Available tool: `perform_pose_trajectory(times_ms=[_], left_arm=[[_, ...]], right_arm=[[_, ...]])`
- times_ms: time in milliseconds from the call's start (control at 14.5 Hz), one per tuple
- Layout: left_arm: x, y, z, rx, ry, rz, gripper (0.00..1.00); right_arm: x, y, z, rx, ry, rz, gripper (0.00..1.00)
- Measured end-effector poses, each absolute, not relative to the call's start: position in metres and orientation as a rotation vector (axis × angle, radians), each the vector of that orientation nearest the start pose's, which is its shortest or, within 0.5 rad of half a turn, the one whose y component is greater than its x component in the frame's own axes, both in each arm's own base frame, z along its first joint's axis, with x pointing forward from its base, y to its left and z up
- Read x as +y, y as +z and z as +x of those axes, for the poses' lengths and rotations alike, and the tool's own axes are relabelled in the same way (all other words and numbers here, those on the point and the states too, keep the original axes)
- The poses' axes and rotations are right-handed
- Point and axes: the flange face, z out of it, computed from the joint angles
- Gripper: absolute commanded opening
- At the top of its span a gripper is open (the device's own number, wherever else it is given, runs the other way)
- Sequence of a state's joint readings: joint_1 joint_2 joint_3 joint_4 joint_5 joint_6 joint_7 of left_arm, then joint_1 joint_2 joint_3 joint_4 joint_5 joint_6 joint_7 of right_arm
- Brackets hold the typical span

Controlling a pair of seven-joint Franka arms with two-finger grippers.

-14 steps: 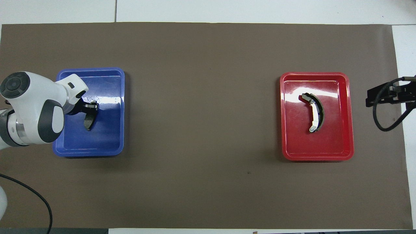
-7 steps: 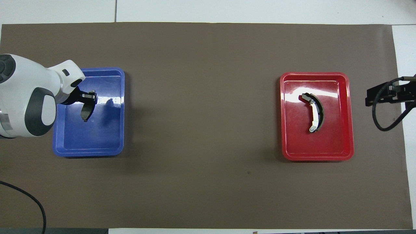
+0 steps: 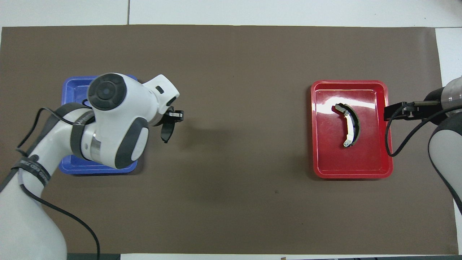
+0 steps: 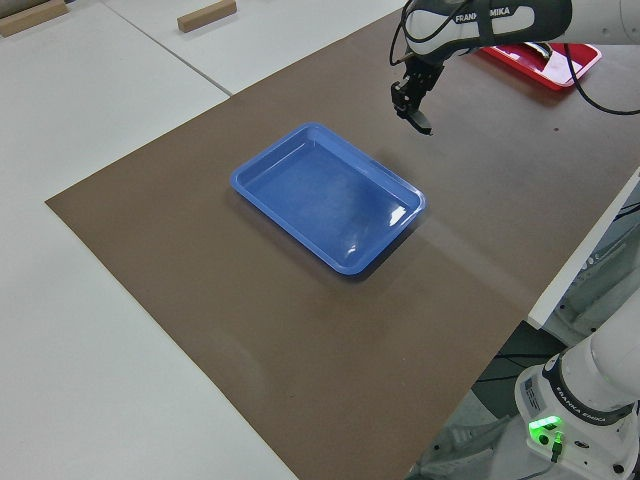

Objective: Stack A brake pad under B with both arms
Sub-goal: 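Set the small pad mid-table with the left gripper while the right gripper grasps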

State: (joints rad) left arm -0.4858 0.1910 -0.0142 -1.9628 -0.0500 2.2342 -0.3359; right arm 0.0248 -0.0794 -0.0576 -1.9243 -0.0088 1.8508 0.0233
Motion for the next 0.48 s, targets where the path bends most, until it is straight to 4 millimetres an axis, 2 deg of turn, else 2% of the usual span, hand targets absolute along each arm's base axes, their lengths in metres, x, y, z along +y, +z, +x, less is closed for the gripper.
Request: perform_pose_trajectory(times_ms=[69, 207, 484], left_arm=[[-0.321, 0.386, 0.514, 0.185, -0.112, -3.22, 0.01], [-0.36, 0.374, 0.495, 0.14, -0.139, -3.24, 0.01], [-0.394, 0.323, 0.486, 0.017, -0.164, -3.265, 0.01]], right_arm=[[-0.023, 0.502, 0.541, 0.076, -0.028, -3.115, 1.0], [-0.031, 0.455, 0.549, 0.059, -0.075, -3.096, 1.0], [-0.03, 0.367, 0.549, 0.032, -0.171, -3.106, 0.99]])
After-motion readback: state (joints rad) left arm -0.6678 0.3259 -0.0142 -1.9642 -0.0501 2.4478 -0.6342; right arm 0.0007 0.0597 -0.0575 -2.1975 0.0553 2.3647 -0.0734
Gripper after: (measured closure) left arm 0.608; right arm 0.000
